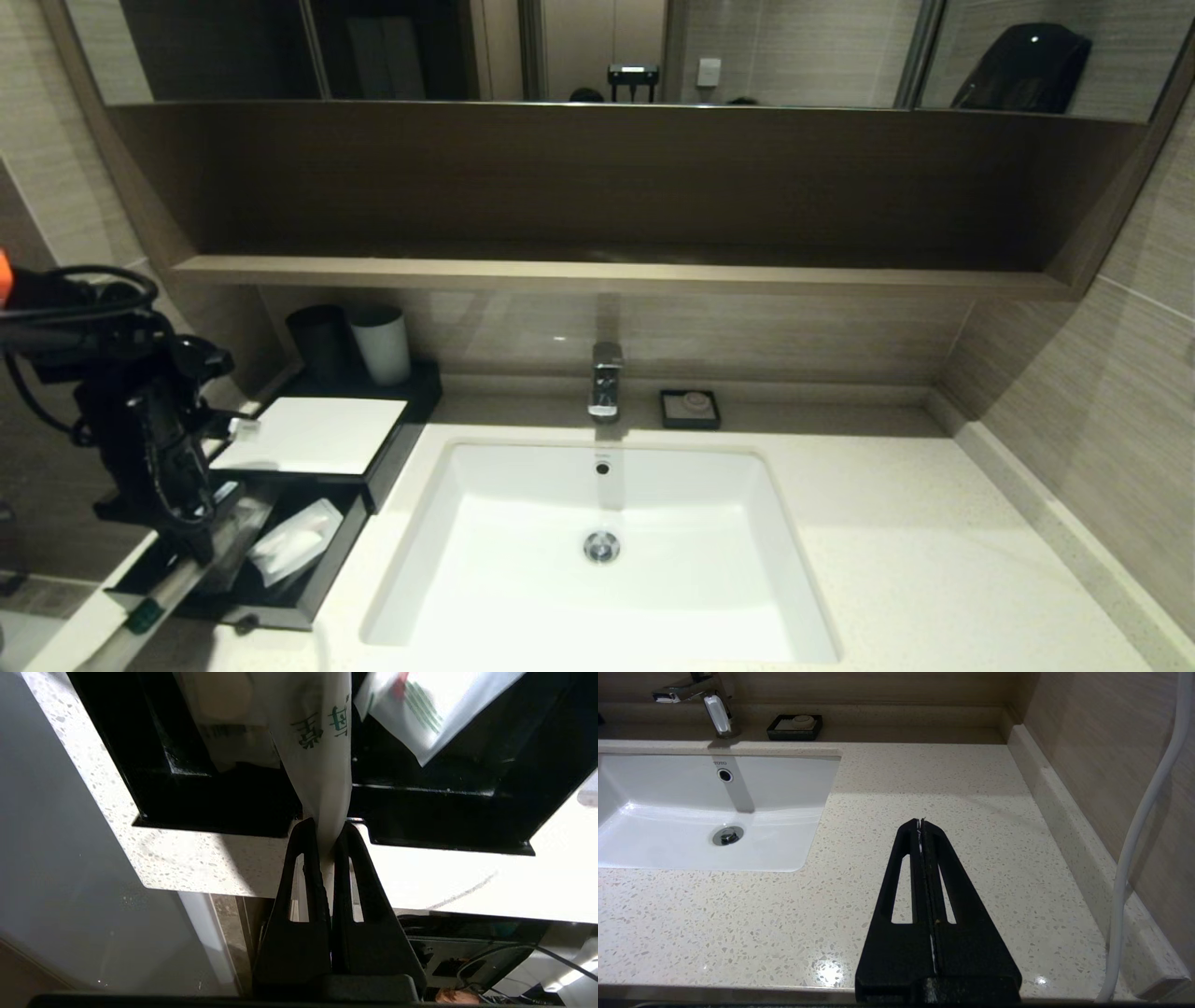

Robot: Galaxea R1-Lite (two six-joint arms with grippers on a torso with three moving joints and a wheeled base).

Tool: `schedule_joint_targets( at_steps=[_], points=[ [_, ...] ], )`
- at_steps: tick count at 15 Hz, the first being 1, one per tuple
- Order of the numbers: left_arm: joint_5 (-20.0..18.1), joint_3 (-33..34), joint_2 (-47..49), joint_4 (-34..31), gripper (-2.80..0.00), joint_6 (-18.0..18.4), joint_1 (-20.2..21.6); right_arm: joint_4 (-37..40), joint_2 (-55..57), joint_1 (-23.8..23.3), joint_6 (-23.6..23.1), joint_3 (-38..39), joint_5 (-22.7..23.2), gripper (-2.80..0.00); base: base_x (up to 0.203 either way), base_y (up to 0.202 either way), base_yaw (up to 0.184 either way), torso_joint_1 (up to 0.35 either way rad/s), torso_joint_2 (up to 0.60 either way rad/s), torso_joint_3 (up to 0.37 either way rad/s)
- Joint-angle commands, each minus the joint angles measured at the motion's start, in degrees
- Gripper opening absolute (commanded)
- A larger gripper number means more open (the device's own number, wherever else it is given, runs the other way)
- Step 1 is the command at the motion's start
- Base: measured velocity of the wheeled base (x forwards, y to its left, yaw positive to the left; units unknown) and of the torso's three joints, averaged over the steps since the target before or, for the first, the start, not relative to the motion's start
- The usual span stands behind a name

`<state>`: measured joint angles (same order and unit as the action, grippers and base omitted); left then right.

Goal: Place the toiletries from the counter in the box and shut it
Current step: Place the bathroom toiletry into the drawer

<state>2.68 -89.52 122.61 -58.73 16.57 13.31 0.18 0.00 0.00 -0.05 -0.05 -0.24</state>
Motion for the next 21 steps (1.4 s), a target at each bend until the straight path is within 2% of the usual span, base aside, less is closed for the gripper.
schedule_joint_targets(
  at_steps=[1,14,21],
  points=[
    [0.05,-1.17,1.93,-0.33,-2.80,0.05,0.13,-0.01,0.00,0.00,-0.04,0.05,-0.02,-2.80,0.000,0.000,0.000,0.000,0.00,0.000],
    [0.05,-8.92,6.41,-0.42,-2.80,0.39,0.49,-0.01,0.00,0.00,-0.04,0.04,-0.02,-2.80,0.000,0.000,0.000,0.000,0.00,0.000],
    [0.05,-9.48,7.38,-0.83,-2.80,0.31,0.40,-0.01,0.00,0.00,0.00,-0.04,-0.02,-2.80,0.000,0.000,0.000,0.000,0.00,0.000]
  ],
)
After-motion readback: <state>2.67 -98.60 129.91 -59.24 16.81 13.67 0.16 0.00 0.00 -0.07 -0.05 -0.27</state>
